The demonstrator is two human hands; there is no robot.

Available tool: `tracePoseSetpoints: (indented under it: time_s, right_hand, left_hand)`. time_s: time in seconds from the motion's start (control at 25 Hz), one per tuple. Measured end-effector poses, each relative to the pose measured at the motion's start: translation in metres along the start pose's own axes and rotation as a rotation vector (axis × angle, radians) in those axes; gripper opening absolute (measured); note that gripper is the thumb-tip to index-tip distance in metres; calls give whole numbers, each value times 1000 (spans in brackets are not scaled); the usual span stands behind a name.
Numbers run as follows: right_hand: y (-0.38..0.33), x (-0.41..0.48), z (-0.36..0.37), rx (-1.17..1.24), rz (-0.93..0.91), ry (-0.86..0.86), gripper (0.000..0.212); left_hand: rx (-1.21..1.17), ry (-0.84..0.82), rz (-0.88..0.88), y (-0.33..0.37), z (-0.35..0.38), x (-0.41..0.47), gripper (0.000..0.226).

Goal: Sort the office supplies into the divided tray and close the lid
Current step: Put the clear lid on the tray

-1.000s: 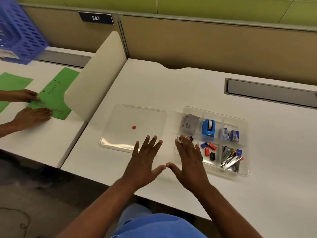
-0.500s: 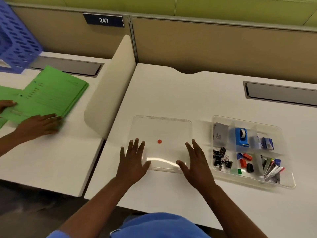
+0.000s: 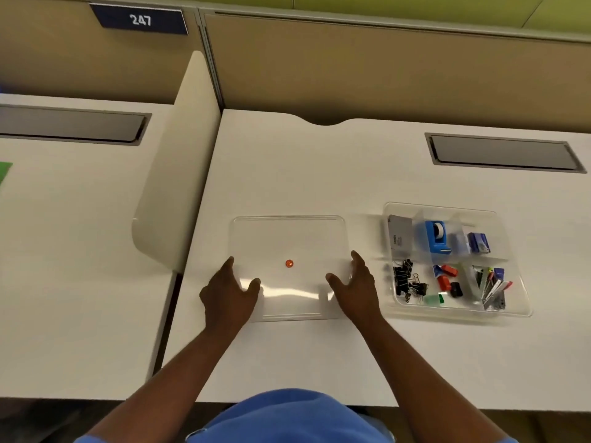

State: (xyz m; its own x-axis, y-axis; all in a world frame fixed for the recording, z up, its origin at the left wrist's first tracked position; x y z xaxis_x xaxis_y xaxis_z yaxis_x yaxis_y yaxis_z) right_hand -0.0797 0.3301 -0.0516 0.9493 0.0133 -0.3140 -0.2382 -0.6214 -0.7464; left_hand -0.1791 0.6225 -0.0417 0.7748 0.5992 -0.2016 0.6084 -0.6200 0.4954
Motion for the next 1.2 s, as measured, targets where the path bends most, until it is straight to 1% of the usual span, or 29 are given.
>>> tracePoseSetpoints:
  time_s: [0.08, 0.24, 0.32, 0.4, 0.44, 0.56, 0.68, 0.8, 0.92, 1.0, 1.2]
  right_hand:
    - [3, 5, -5, 153, 107, 32, 75]
    - [12, 12, -9, 324, 267, 74, 53]
    - [16, 13, -9, 405, 301, 93, 43]
    - [15, 9, -11, 503, 291, 127, 34]
    - [13, 6, -15, 523, 271, 156, 29]
    - [2, -2, -32, 476, 202, 239, 21]
    - [-12, -7, -61, 416, 114, 321, 23]
    - [-14, -6, -105, 298, 24, 408, 23]
    - [6, -3, -140, 355, 7, 414, 24]
    - [18, -2, -155, 340, 21, 447, 27]
    - [77, 15, -239, 340, 12, 476, 30]
  left_hand:
    - [-138, -41, -107, -6, -3, 9, 71]
    - [-471, -91, -325, -30, -7, 32, 53]
    - [-656, -121, -416, -42, -6, 38, 37]
    - [-858, -124, -484, -49, -6, 38, 10]
    - [-903, -122, -488, -52, -7, 38, 10]
    - [-934, -153, -456, -47, -9, 34, 11]
    - [-980, -149, -412, -29, -12, 26, 11]
    - [-1010, -170, -374, 4, -3, 14, 14]
    - [-1015, -187, -327, 44, 15, 1, 16]
    - [-996, -189, -314, 61, 23, -5, 17]
    - [-931, -225, -271, 142, 76, -42, 23]
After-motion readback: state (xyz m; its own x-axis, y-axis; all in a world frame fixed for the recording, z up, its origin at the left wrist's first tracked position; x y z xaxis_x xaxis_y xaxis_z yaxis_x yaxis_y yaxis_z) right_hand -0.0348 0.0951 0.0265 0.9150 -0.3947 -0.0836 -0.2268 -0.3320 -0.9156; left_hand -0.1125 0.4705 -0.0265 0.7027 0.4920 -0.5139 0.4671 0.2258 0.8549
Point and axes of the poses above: each hand's wrist, its own x-axis towards the middle knuckle, its own z-axis out of the palm, y = z × x, the point moved 8 cm from there along x, towards the middle knuckle, and after that the axes turned 2 degrees about x, right-handed, at the moved point
